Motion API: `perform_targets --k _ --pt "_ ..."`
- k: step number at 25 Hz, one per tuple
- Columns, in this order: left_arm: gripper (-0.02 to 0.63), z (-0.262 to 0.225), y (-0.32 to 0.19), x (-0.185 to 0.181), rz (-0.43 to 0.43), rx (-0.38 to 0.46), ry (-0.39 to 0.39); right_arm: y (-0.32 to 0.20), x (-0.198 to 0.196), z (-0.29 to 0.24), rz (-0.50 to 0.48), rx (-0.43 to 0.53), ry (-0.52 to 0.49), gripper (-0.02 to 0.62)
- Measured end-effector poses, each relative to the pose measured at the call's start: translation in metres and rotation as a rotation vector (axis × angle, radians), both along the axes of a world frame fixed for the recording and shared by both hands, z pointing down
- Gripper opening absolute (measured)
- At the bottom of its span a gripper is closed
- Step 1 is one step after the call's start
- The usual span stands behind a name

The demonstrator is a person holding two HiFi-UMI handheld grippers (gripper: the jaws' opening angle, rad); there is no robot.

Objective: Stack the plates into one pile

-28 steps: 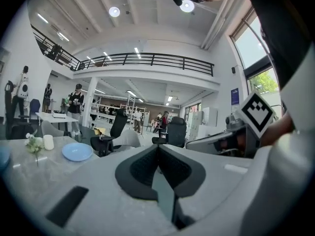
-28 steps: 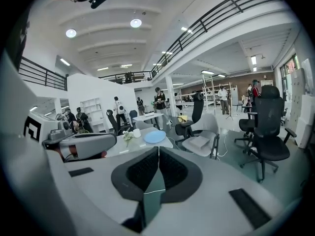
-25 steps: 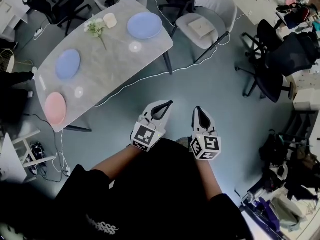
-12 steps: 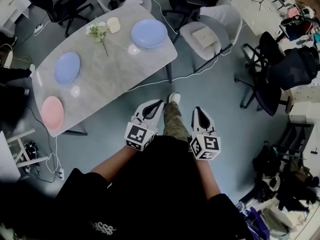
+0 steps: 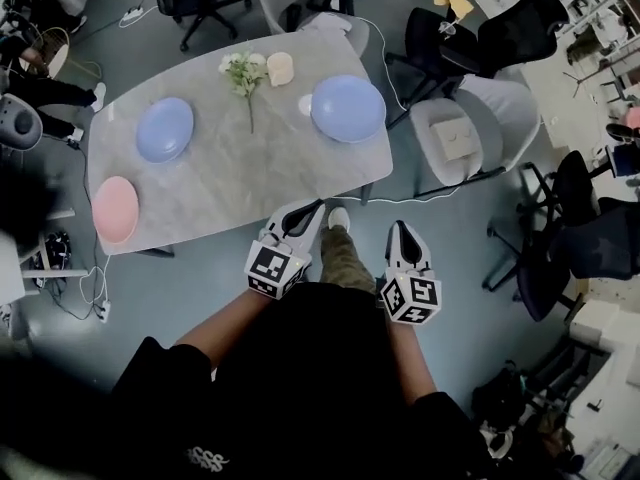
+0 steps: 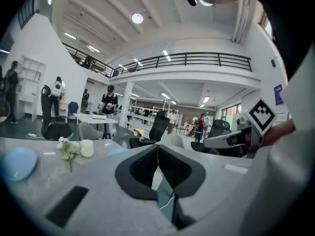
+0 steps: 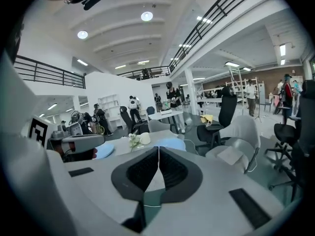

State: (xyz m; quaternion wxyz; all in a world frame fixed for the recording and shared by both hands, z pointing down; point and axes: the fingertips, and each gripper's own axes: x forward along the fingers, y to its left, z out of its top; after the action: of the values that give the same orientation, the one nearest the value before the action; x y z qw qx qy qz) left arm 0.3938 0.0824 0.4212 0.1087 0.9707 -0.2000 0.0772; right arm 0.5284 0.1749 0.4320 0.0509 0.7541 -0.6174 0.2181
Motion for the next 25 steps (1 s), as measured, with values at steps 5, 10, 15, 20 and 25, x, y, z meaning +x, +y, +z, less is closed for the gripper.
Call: perform_targets --k 5,10,15,20,25 --pt "0.017 0.023 -0.061 0.013 -0.103 -0.090 -0.045 -0.071 0.036 0.028 -0.091 -0.070 -0.057 0.015" --pt "0.018 0.059 -0.115 0.030 -0.187 -0.179 -0.088 -0.132 0.077 0.054 -0.128 -0.129 -0.083 0.015" --pt "0.018 0.089 -0.171 0.058 -0.264 -0.231 -0.147 -0.180 0.131 0.085 -0.097 -0.164 -0.163 0.015" --pt "0.021 0.136 -0.215 0.075 -0.336 -0.397 -0.188 -0.226 0.171 0.130 -0.135 -0.234 -0.183 0.017" --pt "0.149 0.182 -0.246 0.083 -0.382 -0.496 -0.233 -0.271 0.187 0.171 -0.221 -0.299 -0.202 0.120"
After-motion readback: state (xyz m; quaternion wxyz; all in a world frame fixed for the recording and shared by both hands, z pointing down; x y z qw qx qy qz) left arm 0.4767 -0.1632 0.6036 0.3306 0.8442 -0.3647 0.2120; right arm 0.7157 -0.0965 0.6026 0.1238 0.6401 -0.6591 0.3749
